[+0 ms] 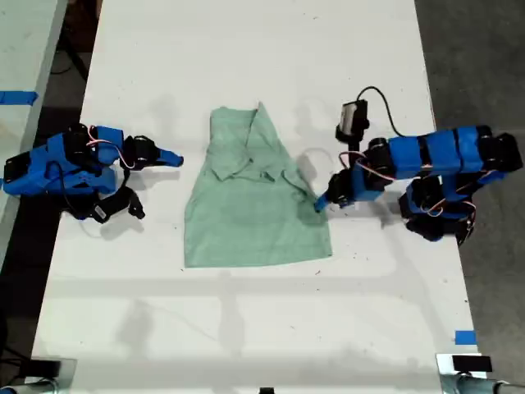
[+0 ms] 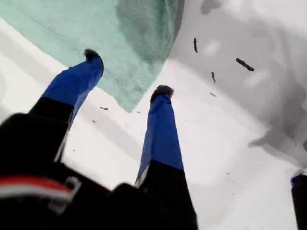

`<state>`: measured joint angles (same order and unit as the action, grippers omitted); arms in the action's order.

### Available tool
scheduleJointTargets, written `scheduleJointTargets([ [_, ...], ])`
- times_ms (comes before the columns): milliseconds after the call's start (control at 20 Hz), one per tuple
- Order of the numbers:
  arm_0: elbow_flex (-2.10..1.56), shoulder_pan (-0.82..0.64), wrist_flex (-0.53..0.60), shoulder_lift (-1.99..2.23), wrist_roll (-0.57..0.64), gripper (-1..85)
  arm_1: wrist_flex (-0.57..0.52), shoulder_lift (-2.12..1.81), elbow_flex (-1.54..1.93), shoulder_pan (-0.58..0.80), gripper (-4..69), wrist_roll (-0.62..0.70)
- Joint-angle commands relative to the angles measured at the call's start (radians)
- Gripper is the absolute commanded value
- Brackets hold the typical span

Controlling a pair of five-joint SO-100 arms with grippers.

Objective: Fold t shirt

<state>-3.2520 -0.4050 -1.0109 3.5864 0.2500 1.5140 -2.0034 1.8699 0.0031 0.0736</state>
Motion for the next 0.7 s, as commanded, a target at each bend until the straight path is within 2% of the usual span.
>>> scheduleJointTargets([
  [0, -0.041, -0.003, 0.000, 0.009, 0.006, -0.3, 0.003, 0.163, -0.138, -0.025, 22.5, -0.034],
  [150, -0.041, -0.003, 0.000, 0.009, 0.008, -0.3, -0.054, 0.170, -0.078, -0.017, 21.1, -0.038],
  [450, -0.041, -0.003, 0.000, 0.009, 0.009, -0.3, -0.308, 0.245, 0.110, -0.031, 18.3, -0.052],
  [500, -0.041, -0.003, 0.000, 0.009, 0.009, -0.3, -0.356, 0.252, 0.144, -0.026, 16.4, -0.043],
  [550, -0.041, -0.003, 0.000, 0.009, 0.009, -0.3, -0.399, 0.256, 0.175, -0.023, 7.5, -0.037],
  [600, -0.041, -0.003, 0.000, 0.009, 0.009, -0.3, -0.433, 0.261, 0.195, -0.018, 1.6, -0.025],
  [650, -0.041, -0.003, 0.000, 0.009, 0.009, -0.3, -0.437, 0.267, 0.195, -0.017, 1.8, -0.011],
])
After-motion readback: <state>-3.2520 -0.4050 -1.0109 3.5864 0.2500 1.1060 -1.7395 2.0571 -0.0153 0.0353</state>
